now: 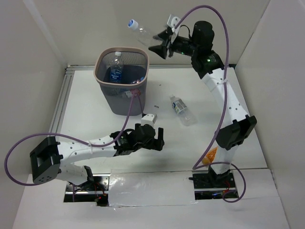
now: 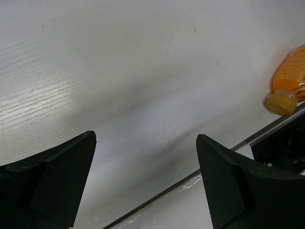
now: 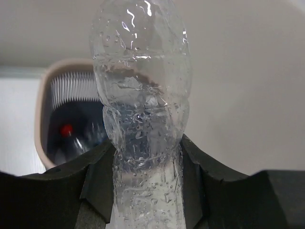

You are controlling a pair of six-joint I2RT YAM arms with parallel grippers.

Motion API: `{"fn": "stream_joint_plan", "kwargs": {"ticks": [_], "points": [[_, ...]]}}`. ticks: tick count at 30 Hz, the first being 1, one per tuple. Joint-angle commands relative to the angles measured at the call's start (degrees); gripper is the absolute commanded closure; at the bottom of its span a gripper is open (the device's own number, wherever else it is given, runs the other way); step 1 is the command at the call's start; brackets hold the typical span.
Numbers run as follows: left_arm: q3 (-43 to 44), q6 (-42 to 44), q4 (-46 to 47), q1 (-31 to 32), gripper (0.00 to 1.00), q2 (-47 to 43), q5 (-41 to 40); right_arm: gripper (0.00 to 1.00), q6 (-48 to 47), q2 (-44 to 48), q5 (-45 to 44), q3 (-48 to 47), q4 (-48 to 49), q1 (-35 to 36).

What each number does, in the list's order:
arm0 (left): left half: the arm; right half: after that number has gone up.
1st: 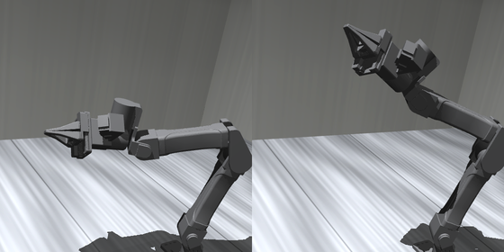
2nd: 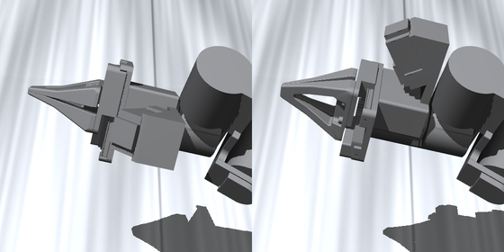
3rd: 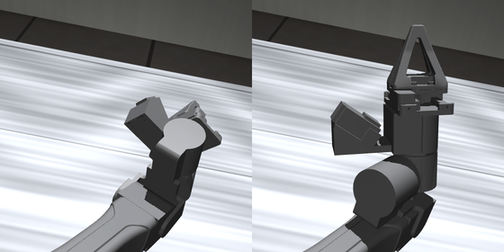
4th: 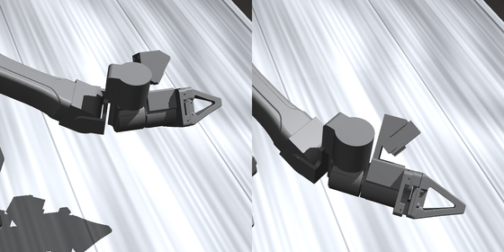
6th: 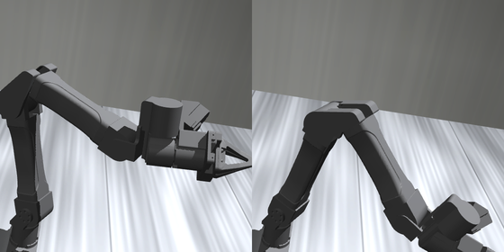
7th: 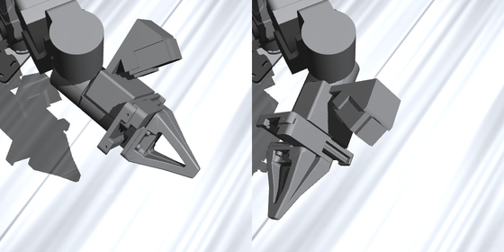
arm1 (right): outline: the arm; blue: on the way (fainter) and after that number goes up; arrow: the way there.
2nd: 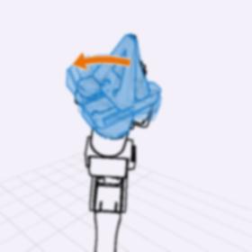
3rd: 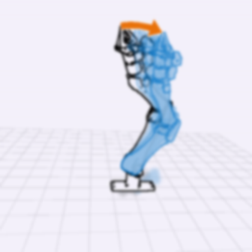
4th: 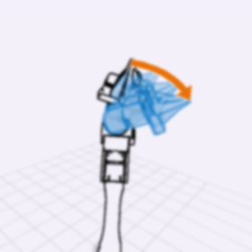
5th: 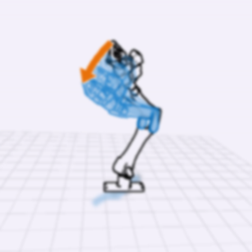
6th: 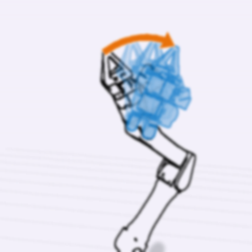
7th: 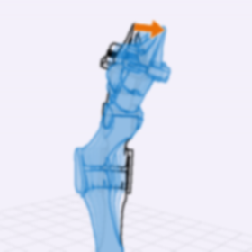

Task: Put the plastic bottles in the bin

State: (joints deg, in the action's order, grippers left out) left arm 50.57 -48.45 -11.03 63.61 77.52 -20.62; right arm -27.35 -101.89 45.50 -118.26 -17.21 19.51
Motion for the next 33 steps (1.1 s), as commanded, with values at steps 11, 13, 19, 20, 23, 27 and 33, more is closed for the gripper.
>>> {"fn": "stream_joint_plan", "kwargs": {"ticks": [11,13,19,20,23,27,33], "points": [[-1.0,-1.2,5.9,0.8,0.01,-1.3,-0.2,0.08,26.5,-21.6,-3.6,-18.4,17.6,10.6],[-0.5,-1.2,6.5,0.8,0.01,-0.8,0.3,0.0,27.1,-21.6,-4.7,-18.9,17.6,10.6],[7.9,-1.1,9.9,-0.6,0.01,8.3,2.1,0.0,30.6,-17.7,-12.0,-21.0,13.9,3.7],[9.0,-2.0,10.4,-1.1,0.01,9.7,2.7,0.0,30.6,-15.6,-12.0,-20.1,12.9,2.1],[12.5,-5.7,12.8,-4.1,0.01,13.3,5.1,0.04,28.2,-12.1,-13.9,-17.0,6.9,-4.9],[16.9,-13.0,15.0,-9.1,0.01,19.0,8.1,0.79,26.3,-3.8,-13.8,-7.3,-0.7,-15.8],[30.2,-20.5,10.7,-12.1,0.01,30.9,8.0,0.76,17.5,6.8,-5.6,19.8,-10.6,-30.2]]}}
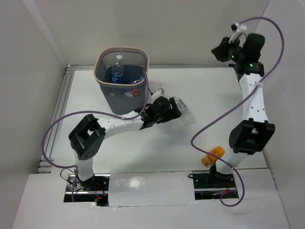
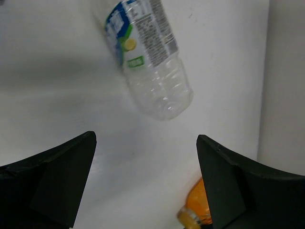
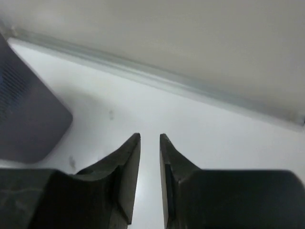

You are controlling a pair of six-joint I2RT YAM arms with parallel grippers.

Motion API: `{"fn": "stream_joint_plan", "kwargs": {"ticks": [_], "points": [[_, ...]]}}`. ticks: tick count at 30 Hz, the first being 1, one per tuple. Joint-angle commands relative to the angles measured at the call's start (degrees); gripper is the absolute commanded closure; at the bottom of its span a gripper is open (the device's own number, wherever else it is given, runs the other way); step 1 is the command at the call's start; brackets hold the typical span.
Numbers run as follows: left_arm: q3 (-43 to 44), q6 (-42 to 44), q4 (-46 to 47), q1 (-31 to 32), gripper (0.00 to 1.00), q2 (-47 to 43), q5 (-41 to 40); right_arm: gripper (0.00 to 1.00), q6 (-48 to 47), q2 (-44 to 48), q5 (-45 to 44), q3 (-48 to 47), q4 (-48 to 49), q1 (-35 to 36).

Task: Put the plastic bottles in the bin

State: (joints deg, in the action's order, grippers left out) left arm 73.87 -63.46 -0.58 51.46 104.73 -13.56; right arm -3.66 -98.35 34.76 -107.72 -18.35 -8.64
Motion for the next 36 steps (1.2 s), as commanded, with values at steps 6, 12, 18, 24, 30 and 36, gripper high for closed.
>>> {"fn": "stream_joint_plan", "kwargs": {"ticks": [6,12,18,24,30,36], "points": [[14.4,-7.6,0.0,-1.1,0.01,10.5,2.1,0.42,-14.1,12.2,7.8,30.7,-10.7,-6.5],[21.8,-9.5,-8.7,-1.1,0.01,16.0,1.5,0.49,-15.2,10.4,7.9,37.0,-12.1,-7.0],[21.1,-12.1,-9.8,-1.1,0.01,17.2,1.0,0.54,-15.2,5.6,7.9,38.1,-12.1,-4.2],[23.0,-12.7,-9.8,-1.6,0.01,18.8,1.0,0.55,-13.7,1.1,6.3,38.1,-10.8,-0.9],[27.6,-12.7,-12.5,-2.2,0.01,22.7,0.3,0.56,-11.4,-1.9,2.5,38.1,-9.7,3.9],[27.6,-12.1,-12.0,-3.4,0.01,22.7,0.3,0.57,-10.8,-4.7,-0.8,37.6,-9.7,6.7]]}}
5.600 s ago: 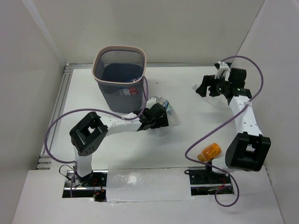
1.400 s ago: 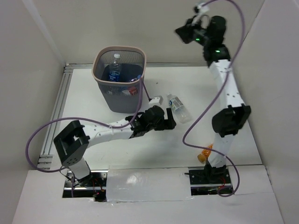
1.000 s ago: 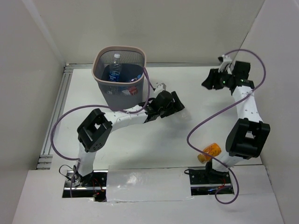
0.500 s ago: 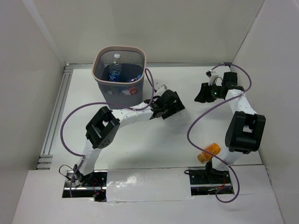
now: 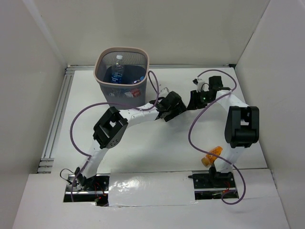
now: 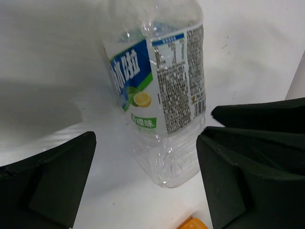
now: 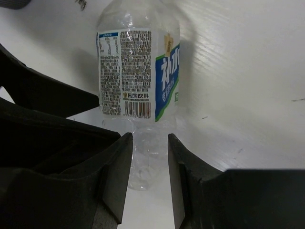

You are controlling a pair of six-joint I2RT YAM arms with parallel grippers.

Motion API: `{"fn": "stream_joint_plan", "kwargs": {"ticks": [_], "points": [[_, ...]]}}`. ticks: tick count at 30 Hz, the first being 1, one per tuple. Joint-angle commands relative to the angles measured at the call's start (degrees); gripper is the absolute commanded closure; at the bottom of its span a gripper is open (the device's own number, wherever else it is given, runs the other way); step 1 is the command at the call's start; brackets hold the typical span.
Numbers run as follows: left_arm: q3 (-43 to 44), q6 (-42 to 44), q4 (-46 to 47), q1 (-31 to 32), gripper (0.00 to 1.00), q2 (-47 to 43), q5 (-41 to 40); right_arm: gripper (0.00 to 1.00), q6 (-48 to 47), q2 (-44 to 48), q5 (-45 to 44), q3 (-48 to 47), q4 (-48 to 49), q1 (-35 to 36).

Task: Put the plastic bottles in the bin

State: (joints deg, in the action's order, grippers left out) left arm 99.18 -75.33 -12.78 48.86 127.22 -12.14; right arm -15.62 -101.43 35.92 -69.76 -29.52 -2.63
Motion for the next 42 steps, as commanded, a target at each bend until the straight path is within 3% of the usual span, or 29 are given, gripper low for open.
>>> {"fn": "stream_joint_plan", "kwargs": {"ticks": [1,11,23,25,27,35,36,39,40,42], "points": [[2.9,-0.3,0.2,-1.3,0.01,0.2,-1.1,0.57,1.1,-1.7,-2.0,-0.4,1.0,1.3],[3.9,0.4,0.7,-1.3,0.01,1.9,-0.5,0.64,-4.5,-7.0,13.3,-6.0,-9.7,1.8],[8.7,1.6,-0.3,-1.8,0.01,5.0,-0.5,0.65,-8.6,-5.6,13.8,-2.9,-11.7,3.0],[9.3,1.6,-2.0,-1.8,0.06,5.7,-0.5,0.64,-8.6,-5.1,14.5,-2.2,-11.2,3.0],[8.4,1.6,-3.2,-1.8,0.13,6.2,0.0,0.6,-8.6,-4.4,16.2,-1.7,-11.2,3.0],[3.0,4.3,-3.2,-1.8,0.6,6.2,2.0,0.42,-12.3,-0.8,17.3,-1.1,-14.0,1.8],[3.0,5.0,-3.2,-1.8,0.73,5.7,2.0,0.37,-13.1,-0.1,17.3,-1.6,-15.1,1.1],[2.5,8.0,-3.2,-1.8,0.86,5.1,2.0,0.31,-15.9,3.9,17.3,-3.1,-19.5,-2.5],[2.5,9.1,-3.2,-1.8,0.96,4.4,1.4,0.29,-16.5,5.2,15.1,-3.1,-20.7,-3.6],[4.2,12.9,-3.8,-1.8,1.0,3.7,0.9,0.24,-19.6,9.1,12.0,-3.1,-22.0,-6.6]]}}
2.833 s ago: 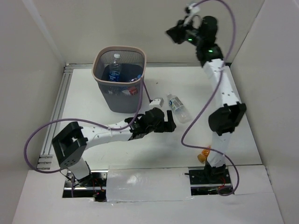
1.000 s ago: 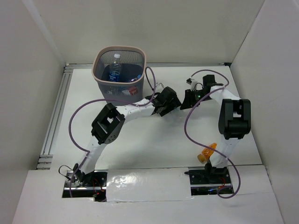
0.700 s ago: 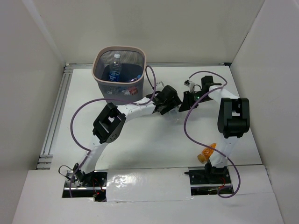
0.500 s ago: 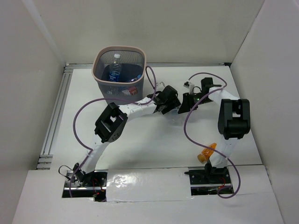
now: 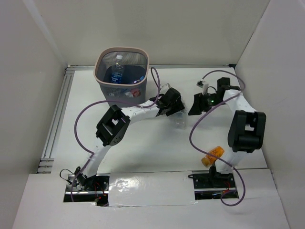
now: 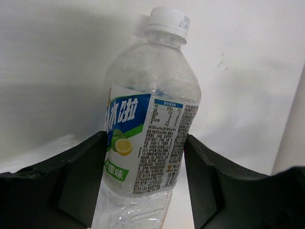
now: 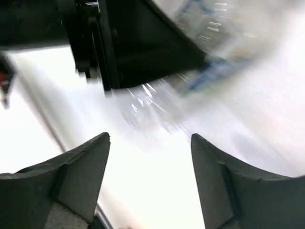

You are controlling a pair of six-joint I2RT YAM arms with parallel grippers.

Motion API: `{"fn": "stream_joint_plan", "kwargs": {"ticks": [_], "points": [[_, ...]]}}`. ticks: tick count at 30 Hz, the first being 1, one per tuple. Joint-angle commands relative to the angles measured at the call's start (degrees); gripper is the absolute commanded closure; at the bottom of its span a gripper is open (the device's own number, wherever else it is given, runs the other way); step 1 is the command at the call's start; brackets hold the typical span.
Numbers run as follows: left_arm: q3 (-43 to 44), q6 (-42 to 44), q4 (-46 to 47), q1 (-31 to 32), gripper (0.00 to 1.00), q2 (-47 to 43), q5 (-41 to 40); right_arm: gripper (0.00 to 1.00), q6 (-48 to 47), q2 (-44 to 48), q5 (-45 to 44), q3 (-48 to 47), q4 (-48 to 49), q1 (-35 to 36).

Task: Put the plastic bottles in the bin

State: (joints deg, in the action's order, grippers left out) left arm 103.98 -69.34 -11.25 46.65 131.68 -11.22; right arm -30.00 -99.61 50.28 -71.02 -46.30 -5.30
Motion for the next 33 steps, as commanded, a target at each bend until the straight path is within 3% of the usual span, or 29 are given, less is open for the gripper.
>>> {"fn": "stream_joint_plan", "kwargs": {"ticks": [1,7,12,15,22,23,29,33], "points": [[-0.6,8.2,-5.4,-0.2,1.0,-1.7,-0.5,0.23,-6.6,8.7,-3.7,-1.8,-6.0,-5.0],[-0.1,18.4,-2.3,-0.2,1.0,-10.5,-2.0,0.2,-17.9,17.8,-8.2,-0.2,-11.4,-14.2],[1.7,27.6,3.8,-0.2,1.0,-19.5,3.0,0.32,-25.3,23.8,-2.7,6.3,-8.9,-21.8],[4.1,31.7,5.4,-0.2,1.0,-25.0,4.1,0.38,-28.4,25.0,-1.0,8.5,-8.3,-22.4],[0.0,33.9,10.5,-5.7,1.0,-39.7,-6.3,0.38,-30.8,25.0,0.5,9.7,-9.4,-22.4],[-2.8,34.4,11.1,-8.0,1.0,-41.5,-10.5,0.36,-32.2,25.0,0.5,9.7,-9.4,-22.4],[-8.0,31.0,12.9,-17.8,1.0,-49.8,-13.5,0.31,-34.8,25.0,0.5,10.7,-9.4,-22.4],[-8.6,31.0,8.7,-22.7,1.0,-47.8,-15.5,0.18,-37.5,23.9,1.0,10.7,-10.5,-22.4]]}}
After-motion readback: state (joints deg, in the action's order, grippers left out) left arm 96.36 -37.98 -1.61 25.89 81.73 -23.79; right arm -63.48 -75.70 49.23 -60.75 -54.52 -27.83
